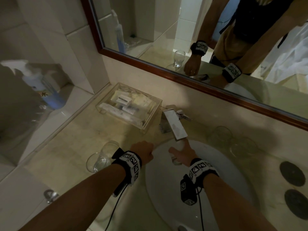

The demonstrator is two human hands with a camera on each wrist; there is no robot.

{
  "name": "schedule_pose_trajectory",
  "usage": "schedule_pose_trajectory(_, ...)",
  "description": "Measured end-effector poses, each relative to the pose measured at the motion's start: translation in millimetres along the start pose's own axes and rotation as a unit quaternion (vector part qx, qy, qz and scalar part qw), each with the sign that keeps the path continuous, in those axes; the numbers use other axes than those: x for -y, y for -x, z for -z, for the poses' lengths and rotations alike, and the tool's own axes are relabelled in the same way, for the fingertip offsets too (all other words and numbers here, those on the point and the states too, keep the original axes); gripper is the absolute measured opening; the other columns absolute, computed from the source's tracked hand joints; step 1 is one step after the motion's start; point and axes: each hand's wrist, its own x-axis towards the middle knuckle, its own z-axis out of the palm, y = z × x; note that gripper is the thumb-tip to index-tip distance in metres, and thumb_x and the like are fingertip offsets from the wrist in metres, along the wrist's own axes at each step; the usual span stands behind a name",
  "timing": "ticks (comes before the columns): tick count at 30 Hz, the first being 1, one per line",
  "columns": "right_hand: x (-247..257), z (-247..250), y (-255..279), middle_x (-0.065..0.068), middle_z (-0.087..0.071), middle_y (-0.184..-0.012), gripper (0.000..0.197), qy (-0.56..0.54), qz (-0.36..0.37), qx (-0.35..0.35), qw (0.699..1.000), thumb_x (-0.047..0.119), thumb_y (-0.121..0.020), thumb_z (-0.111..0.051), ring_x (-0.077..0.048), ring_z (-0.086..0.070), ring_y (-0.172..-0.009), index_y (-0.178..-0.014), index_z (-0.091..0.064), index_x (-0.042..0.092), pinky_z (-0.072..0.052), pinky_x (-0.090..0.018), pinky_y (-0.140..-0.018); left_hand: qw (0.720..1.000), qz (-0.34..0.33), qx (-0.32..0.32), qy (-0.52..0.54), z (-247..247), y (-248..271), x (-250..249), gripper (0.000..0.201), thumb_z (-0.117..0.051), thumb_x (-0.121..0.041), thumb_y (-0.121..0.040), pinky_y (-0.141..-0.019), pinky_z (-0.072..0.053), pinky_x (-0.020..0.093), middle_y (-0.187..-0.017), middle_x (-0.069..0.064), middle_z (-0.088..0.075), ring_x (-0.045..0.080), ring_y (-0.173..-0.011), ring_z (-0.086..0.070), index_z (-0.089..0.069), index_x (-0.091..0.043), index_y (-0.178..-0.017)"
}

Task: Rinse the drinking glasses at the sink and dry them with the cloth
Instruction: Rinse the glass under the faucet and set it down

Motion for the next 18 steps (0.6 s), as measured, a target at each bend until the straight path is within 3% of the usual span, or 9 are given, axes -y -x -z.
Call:
schedule_pose_trajectory(3, 0.6, -1.5, 0.3, -0.006, -0.065, -0.112, 0.095, 0.01, -0.022, 0.018, 1.0, 0.06, -0.063, -0.071, -0.025, -0.065, -0.082, -0.141, -0.021, 0.041, -0.048, -0.027, -0.055, 1.0, 0.0, 0.002, -0.001, -0.7, 0.5, 1.3, 0.022, -0.049, -0.024, -0.093, -0.079, -0.048, 0.037, -0.107, 0.014, -0.06, 0.033, -0.095, -0.059, -0.056, -0.006, -0.103)
schedule_pose_trajectory(6, 3.4, -3.0, -1.0, -0.006, -0.063, -0.114, 0.117, 0.066, -0.031, 0.047, 0.996, 0.057, -0.05, -0.083, -0.025, -0.062, -0.087, -0.144, -0.014, 0.039, -0.047, -0.027, -0.054, 1.0, 0.004, -0.003, 0.0, -1.2, 1.2, -0.8, 0.022, -0.049, -0.023, -0.092, -0.08, -0.049, 0.036, -0.107, 0.014, -0.06, 0.032, -0.096, -0.06, -0.057, -0.007, -0.104)
schedule_pose_trajectory(9, 8.5, -2.8, 0.6, -0.009, -0.049, -0.134, 0.124, 0.112, -0.029, 0.065, 0.991, 0.046, -0.056, -0.087, -0.026, -0.059, -0.105, -0.151, -0.007, 0.033, -0.054, -0.032, -0.066, 1.0, 0.008, -0.004, 0.003, -2.6, 1.5, -1.8, 0.022, -0.05, -0.024, -0.092, -0.079, -0.048, 0.035, -0.108, 0.013, -0.06, 0.032, -0.096, -0.06, -0.057, -0.008, -0.105)
schedule_pose_trajectory(12, 8.8, -3.0, -1.2, -0.01, -0.046, -0.137, 0.116, 0.145, -0.023, 0.037, 0.988, 0.048, -0.058, -0.082, -0.03, -0.055, -0.116, -0.15, -0.013, 0.03, -0.055, -0.042, -0.086, 1.0, 0.002, -0.004, 0.003, -3.0, 1.0, -1.4, 0.021, -0.049, -0.023, -0.092, -0.073, -0.044, 0.033, -0.108, 0.014, -0.06, 0.033, -0.095, -0.059, -0.056, -0.007, -0.103)
schedule_pose_trajectory(13, 7.3, -3.1, -3.4, -0.011, -0.052, -0.131, 0.11, 0.146, -0.021, 0.023, 0.989, 0.048, -0.06, -0.081, -0.03, -0.059, -0.11, -0.147, -0.018, 0.029, -0.056, -0.041, -0.085, 1.0, 0.001, -0.004, 0.001, -2.6, 1.0, -1.6, 0.021, -0.049, -0.024, -0.092, -0.072, -0.042, 0.033, -0.108, 0.014, -0.06, 0.033, -0.096, -0.059, -0.056, -0.007, -0.104)
schedule_pose_trajectory(15, 6.1, -4.0, -5.5, -0.013, -0.065, -0.113, 0.1, 0.106, -0.034, 0.012, 0.994, 0.048, -0.064, -0.078, -0.03, -0.068, -0.09, -0.143, -0.019, 0.03, -0.057, -0.035, -0.069, 1.0, -0.002, -0.007, 0.002, -2.0, -0.1, -3.7, 0.021, -0.048, -0.023, -0.092, -0.072, -0.042, 0.032, -0.108, 0.014, -0.06, 0.033, -0.096, -0.059, -0.056, -0.007, -0.104)
schedule_pose_trajectory(18, 7.6, -2.9, -5.9, -0.013, -0.07, -0.085, 0.091, 0.024, -0.07, 0.003, 0.997, 0.046, -0.062, -0.079, -0.025, -0.066, -0.058, -0.134, -0.025, 0.028, -0.057, -0.035, -0.052, 1.0, -0.013, -0.012, 0.013, -1.3, -2.4, -11.3, 0.021, -0.047, -0.023, -0.093, -0.073, -0.042, 0.033, -0.11, 0.013, -0.059, 0.032, -0.098, -0.058, -0.055, -0.008, -0.106)
